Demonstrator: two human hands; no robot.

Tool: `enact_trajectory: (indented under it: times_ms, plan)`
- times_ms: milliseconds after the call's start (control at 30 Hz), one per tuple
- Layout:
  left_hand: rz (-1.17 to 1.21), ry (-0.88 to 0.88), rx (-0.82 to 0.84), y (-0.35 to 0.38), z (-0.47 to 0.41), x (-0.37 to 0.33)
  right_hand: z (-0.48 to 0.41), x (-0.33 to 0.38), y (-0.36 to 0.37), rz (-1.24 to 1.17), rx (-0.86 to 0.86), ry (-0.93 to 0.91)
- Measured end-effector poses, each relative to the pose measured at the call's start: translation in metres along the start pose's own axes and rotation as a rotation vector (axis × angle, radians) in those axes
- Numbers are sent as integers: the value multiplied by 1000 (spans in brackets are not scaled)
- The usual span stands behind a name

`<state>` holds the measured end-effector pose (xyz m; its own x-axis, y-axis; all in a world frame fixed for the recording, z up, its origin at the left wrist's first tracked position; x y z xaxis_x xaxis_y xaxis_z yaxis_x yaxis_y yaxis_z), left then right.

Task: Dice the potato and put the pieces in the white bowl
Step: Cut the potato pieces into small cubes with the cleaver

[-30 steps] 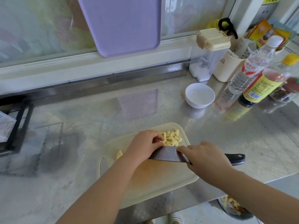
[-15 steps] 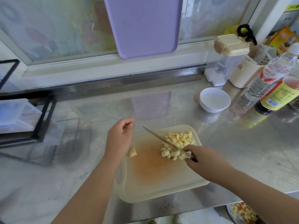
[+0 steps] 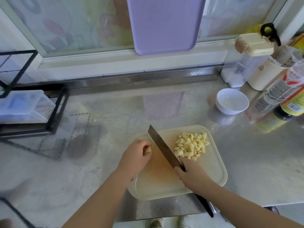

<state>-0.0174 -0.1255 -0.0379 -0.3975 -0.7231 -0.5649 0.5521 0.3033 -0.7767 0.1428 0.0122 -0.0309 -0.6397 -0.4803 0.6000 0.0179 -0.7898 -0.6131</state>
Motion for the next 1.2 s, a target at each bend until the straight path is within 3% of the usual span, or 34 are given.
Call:
enact_trajectory:
  times_ms: [200, 300, 433, 500, 633, 933, 1200]
  plan:
    - [618, -278, 301, 4, 4, -8, 1, -13, -10, 28, -93, 57]
    - [482, -289, 311, 10, 4, -12, 1, -14, -13, 52, -118, 59]
    - [111, -138, 215, 19, 3, -19, 2, -13, -12, 81, -121, 39]
    - [54, -87, 155, 22, 5, -19, 2, -12, -11, 91, -105, 28]
    - [114, -70, 107, 22, 11, -14, 3, -10, -6, 153, -84, -6]
    - [332, -233, -54, 29, 22, -13, 1, 2, -9, 283, -57, -84]
    - [348, -249, -116, 32, 23, -14, 19, 12, -8, 412, -69, -203]
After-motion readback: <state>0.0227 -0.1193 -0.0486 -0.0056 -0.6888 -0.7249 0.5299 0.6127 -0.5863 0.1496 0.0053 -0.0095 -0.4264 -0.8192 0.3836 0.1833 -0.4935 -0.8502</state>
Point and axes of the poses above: each hand's wrist, its own z-axis away from the middle knuckle, its own y-axis out of the palm, x = y × z, the point moved 4 cm from there along -z, towards the middle knuckle, and after that the axes turned 1 degree about -y, right-handed, at the moved point
